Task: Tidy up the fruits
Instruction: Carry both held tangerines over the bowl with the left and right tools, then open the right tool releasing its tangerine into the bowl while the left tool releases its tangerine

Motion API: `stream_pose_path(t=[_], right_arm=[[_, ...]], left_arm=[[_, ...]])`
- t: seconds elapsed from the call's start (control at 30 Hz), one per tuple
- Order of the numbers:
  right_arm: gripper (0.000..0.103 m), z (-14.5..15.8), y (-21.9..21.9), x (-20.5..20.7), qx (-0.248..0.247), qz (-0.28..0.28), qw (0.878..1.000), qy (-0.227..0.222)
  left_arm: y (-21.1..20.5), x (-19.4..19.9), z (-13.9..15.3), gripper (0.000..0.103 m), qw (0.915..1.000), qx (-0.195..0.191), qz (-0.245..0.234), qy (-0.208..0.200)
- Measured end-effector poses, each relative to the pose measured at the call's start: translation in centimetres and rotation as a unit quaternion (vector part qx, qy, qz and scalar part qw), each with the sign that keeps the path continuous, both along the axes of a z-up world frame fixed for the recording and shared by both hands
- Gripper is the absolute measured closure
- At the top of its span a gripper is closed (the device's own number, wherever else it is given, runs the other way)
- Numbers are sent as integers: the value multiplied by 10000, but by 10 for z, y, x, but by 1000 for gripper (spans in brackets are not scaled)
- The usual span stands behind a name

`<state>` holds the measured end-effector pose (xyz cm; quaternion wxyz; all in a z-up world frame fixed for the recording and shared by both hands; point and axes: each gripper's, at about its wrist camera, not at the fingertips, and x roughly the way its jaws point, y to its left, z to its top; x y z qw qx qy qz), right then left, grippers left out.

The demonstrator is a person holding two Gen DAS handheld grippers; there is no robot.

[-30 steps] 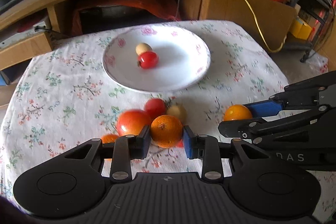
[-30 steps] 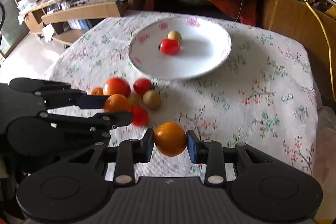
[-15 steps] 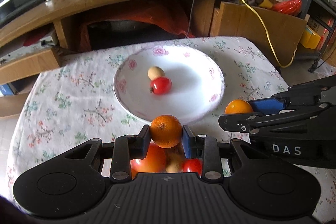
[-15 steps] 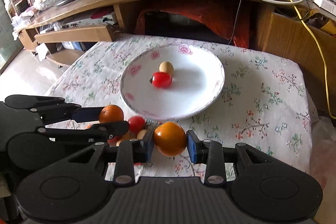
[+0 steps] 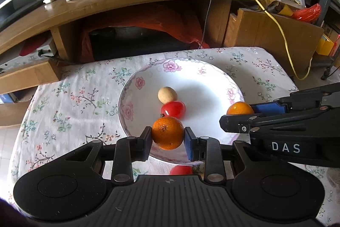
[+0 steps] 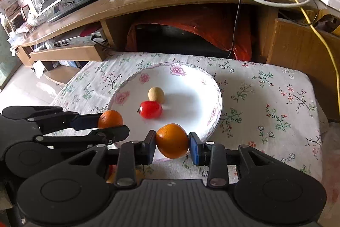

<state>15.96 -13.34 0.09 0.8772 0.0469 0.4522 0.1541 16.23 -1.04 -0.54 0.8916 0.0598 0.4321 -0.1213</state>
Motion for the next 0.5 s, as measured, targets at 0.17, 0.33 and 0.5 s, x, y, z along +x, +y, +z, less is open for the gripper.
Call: stream_pose_path(t=[0.17,0.33,0.5], right_arm=[[70,-9,1,11,34,20,10000,81],[70,-16,4,18,36,48,9999,131],[70,-20,4,21,32,69,9998,175]], left_arm=[[3,7,-7,65,9999,13,79,98],[4,11,-11,65,9998,17,109,162],[3,11,-14,65,9998,68,95,190]])
